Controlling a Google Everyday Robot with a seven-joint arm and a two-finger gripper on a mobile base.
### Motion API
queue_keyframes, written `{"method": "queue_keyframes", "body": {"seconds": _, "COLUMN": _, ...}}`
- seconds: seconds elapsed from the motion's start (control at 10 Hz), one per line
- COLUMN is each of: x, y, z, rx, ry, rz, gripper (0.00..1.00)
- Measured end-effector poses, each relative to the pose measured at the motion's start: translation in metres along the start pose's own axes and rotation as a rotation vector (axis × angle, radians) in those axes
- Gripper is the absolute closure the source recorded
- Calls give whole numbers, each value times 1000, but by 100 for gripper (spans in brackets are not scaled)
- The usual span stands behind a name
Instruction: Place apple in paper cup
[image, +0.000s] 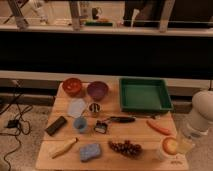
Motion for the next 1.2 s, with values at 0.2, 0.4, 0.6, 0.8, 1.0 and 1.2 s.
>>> {"method": "queue_keyframes", "body": {"seconds": 0.2, "x": 0, "y": 0, "z": 0, "rx": 0, "ry": 0, "rz": -2, "gripper": 100}}
{"method": "queue_keyframes", "body": {"seconds": 0.4, "x": 0, "y": 0, "z": 0, "rx": 0, "ry": 0, "rz": -2, "gripper": 98}}
{"method": "queue_keyframes", "body": {"seconds": 0.6, "x": 0, "y": 0, "z": 0, "rx": 0, "ry": 0, "rz": -2, "gripper": 83}}
{"method": "queue_keyframes", "body": {"seconds": 0.8, "x": 0, "y": 0, "z": 0, "rx": 0, "ry": 0, "rz": -2, "gripper": 61}}
{"method": "queue_keyframes", "body": {"seconds": 1.0, "x": 0, "y": 0, "z": 0, "rx": 0, "ry": 0, "rz": -2, "gripper": 41}}
{"method": "queue_keyframes", "body": {"seconds": 1.2, "x": 0, "y": 0, "z": 0, "rx": 0, "ry": 0, "rz": -2, "gripper": 24}}
